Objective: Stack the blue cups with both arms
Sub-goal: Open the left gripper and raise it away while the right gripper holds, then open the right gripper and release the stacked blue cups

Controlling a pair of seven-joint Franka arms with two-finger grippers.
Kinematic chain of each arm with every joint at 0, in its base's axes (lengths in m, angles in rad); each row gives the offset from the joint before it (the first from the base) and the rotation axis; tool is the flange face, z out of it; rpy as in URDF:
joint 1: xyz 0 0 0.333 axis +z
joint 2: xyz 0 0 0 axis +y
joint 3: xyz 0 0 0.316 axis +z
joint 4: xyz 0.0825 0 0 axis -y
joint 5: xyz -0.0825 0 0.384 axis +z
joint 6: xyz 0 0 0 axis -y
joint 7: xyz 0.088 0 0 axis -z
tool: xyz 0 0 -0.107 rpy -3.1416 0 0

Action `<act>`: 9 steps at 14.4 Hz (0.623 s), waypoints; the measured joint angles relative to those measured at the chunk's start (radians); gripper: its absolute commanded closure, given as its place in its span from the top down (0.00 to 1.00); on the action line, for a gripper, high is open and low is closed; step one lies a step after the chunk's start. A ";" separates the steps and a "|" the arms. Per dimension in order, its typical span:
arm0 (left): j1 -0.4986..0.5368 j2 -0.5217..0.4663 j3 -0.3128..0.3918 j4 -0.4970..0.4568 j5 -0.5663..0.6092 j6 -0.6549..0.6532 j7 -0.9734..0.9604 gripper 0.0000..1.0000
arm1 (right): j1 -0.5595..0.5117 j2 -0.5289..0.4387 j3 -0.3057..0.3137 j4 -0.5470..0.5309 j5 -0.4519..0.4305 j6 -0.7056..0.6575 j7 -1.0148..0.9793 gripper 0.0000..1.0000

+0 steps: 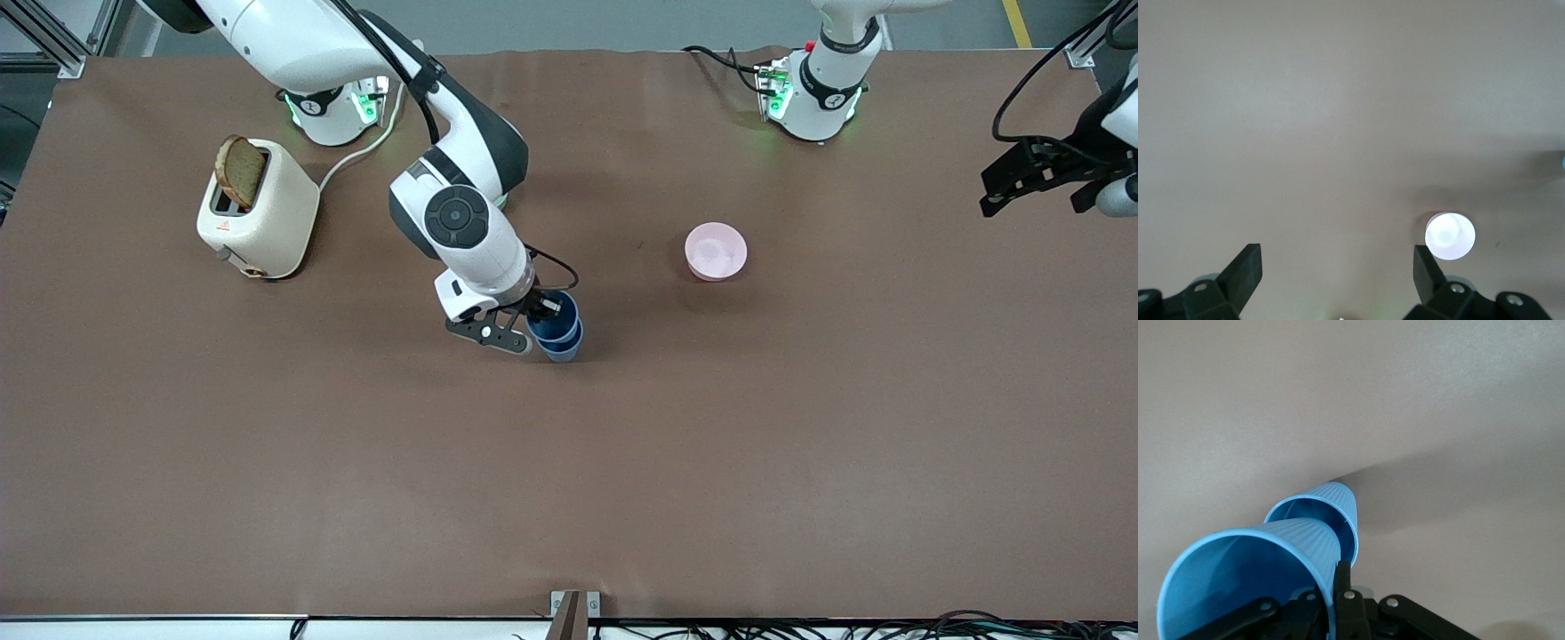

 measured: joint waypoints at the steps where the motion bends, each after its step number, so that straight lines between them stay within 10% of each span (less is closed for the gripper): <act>1: 0.001 -0.005 0.004 -0.013 -0.009 0.000 0.004 1.00 | 0.000 0.003 0.000 0.000 0.000 0.000 0.000 0.78; 9: 0.001 -0.005 0.002 -0.028 -0.014 0.011 0.016 1.00 | -0.002 0.005 -0.003 0.016 0.000 0.000 0.000 1.00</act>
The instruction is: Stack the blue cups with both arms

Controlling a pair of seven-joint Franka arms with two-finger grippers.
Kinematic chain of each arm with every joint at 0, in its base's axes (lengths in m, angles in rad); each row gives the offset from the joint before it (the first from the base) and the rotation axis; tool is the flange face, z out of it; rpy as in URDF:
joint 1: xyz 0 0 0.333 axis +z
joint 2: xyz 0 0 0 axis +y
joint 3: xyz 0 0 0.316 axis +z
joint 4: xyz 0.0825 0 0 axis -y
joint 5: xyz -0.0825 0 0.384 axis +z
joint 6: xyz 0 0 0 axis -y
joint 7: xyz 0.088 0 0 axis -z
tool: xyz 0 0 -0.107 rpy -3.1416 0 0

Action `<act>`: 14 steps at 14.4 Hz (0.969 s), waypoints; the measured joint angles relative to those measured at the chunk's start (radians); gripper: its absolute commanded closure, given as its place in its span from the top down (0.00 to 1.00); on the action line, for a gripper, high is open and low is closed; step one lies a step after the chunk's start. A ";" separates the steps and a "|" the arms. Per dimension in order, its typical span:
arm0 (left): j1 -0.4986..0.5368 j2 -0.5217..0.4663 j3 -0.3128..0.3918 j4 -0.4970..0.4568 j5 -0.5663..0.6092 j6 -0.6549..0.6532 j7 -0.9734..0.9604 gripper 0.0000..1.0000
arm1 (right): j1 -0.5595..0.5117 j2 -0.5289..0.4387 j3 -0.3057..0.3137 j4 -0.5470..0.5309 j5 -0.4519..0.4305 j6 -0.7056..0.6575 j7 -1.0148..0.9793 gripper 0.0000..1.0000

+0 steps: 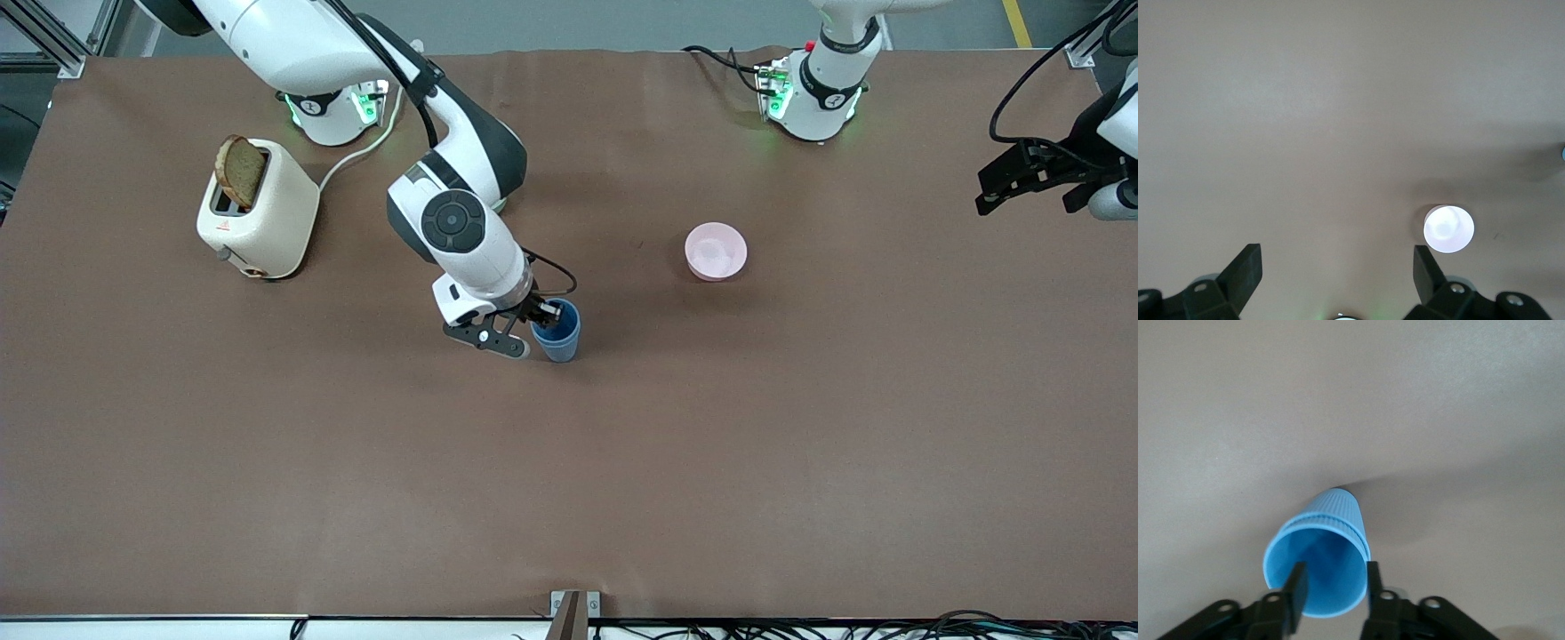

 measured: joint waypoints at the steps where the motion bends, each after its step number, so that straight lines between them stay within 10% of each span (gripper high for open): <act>1: 0.000 0.000 0.000 0.000 0.000 0.000 0.000 1.00 | 0.000 0.000 0.000 0.000 0.000 0.000 0.000 1.00; 6: 0.003 0.000 0.001 0.000 0.000 0.006 0.000 1.00 | -0.035 -0.075 -0.010 0.034 -0.074 -0.089 0.000 1.00; 14: 0.004 0.000 0.002 -0.003 0.000 0.008 0.000 1.00 | -0.424 -0.441 -0.089 0.046 -0.139 -0.483 -0.500 1.00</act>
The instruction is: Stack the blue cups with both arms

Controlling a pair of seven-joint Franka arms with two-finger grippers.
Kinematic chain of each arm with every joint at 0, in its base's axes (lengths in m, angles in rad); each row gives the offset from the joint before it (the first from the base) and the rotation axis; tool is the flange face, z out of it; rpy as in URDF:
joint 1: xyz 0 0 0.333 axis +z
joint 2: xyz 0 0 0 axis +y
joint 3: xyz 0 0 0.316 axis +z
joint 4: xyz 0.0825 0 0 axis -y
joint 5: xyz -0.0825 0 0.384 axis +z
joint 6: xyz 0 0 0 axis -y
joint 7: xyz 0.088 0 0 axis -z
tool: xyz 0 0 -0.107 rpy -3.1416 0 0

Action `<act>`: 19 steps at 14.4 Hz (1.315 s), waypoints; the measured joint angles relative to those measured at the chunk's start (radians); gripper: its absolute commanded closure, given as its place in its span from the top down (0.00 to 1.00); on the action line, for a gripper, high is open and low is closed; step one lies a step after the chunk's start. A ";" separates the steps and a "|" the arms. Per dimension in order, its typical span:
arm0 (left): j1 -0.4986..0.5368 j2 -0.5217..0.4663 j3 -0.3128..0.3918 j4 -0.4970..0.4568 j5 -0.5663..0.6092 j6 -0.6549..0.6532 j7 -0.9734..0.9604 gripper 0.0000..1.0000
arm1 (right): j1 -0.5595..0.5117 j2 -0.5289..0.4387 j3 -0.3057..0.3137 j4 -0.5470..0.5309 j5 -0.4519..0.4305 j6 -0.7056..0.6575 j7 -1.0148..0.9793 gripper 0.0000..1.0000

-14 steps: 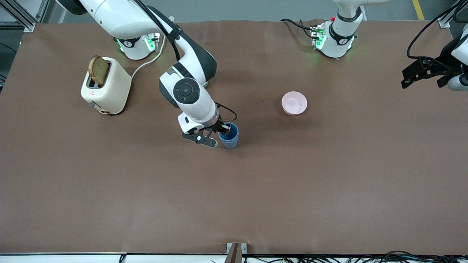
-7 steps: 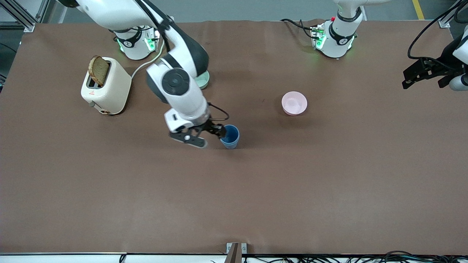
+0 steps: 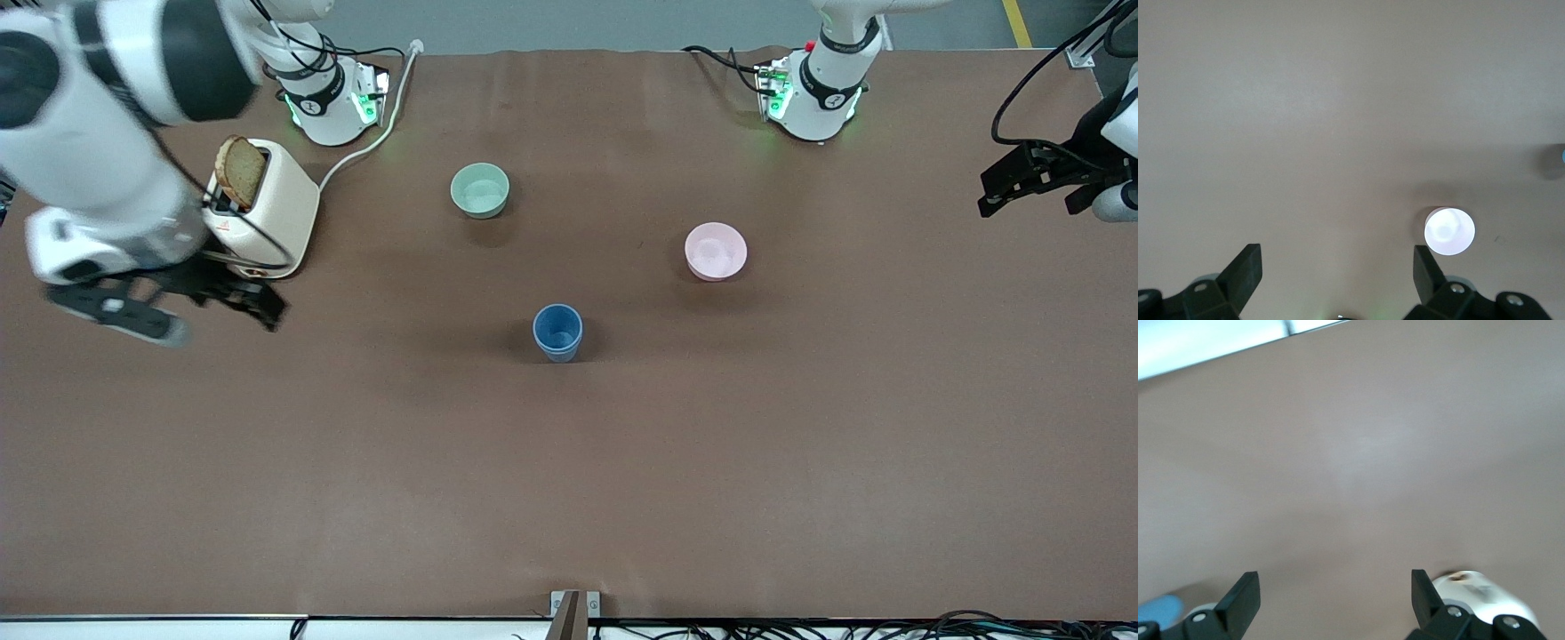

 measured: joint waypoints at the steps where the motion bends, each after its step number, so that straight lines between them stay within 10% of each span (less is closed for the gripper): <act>1: 0.000 0.000 0.000 0.000 0.000 0.000 0.000 1.00 | 0.015 -0.024 -0.067 -0.006 0.008 -0.021 -0.074 1.00; 6: 0.000 0.000 0.000 0.000 0.000 0.002 0.000 1.00 | 0.038 -0.111 -0.282 -0.017 0.114 -0.109 -0.381 1.00; 19: 0.001 0.000 0.005 0.017 0.000 0.008 0.000 1.00 | 0.007 -0.124 -0.294 0.000 0.139 -0.111 -0.429 1.00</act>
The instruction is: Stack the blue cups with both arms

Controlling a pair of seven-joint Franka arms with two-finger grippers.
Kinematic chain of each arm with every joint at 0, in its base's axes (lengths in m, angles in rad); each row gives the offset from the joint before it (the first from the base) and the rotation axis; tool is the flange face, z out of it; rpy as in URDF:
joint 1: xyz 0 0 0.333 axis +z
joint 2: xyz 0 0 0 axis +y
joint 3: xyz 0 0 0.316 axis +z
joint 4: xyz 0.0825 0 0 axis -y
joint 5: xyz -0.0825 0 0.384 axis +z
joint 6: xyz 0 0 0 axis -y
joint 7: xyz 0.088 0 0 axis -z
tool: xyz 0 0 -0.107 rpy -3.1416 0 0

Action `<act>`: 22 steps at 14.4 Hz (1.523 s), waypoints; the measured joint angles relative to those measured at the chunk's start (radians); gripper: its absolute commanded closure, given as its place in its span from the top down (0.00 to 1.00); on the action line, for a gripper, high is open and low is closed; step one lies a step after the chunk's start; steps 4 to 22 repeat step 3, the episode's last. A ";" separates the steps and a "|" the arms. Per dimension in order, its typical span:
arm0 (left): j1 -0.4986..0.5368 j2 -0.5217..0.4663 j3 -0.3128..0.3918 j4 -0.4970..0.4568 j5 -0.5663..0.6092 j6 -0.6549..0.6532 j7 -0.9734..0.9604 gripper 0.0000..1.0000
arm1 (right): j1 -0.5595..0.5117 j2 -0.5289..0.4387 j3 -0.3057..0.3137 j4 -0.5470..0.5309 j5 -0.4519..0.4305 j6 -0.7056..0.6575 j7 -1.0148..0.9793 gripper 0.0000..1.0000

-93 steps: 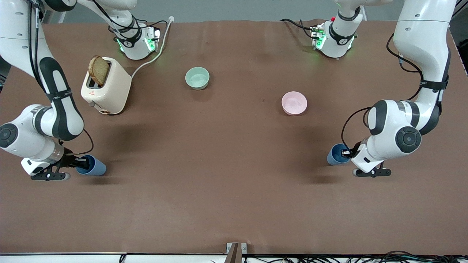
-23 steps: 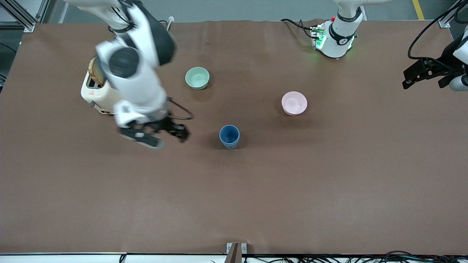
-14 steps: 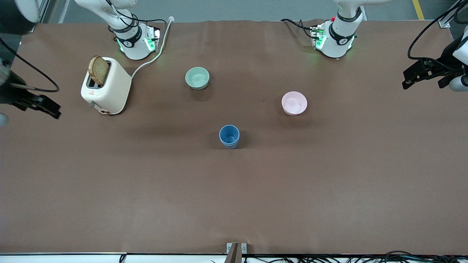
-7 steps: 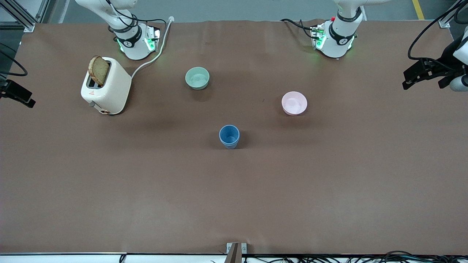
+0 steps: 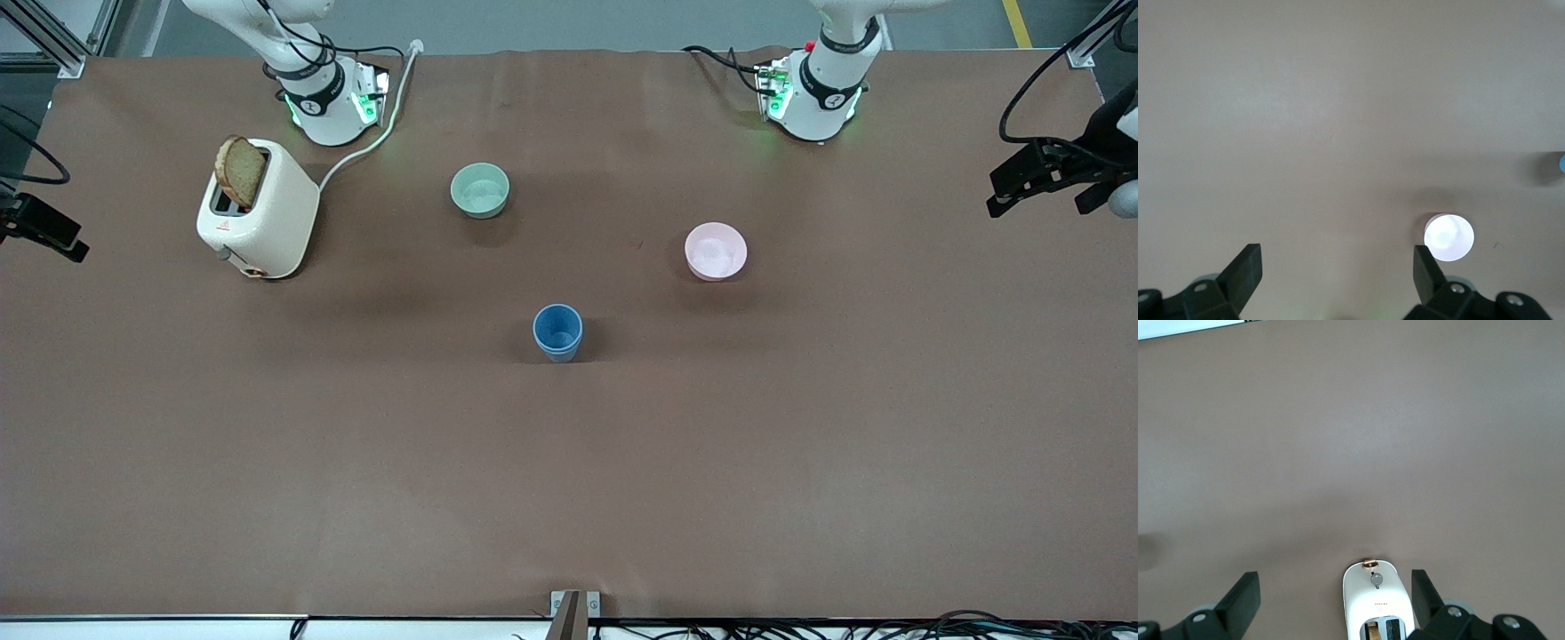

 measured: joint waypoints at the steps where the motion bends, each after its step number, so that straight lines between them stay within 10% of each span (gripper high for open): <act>1: 0.000 0.000 0.000 0.000 0.000 0.000 0.000 1.00 | 0.000 0.000 0.000 0.000 0.002 -0.001 0.000 1.00; 22: 0.000 0.000 0.000 0.000 0.000 0.000 0.000 1.00 | -0.001 0.000 -0.001 0.000 0.039 -0.001 -0.008 1.00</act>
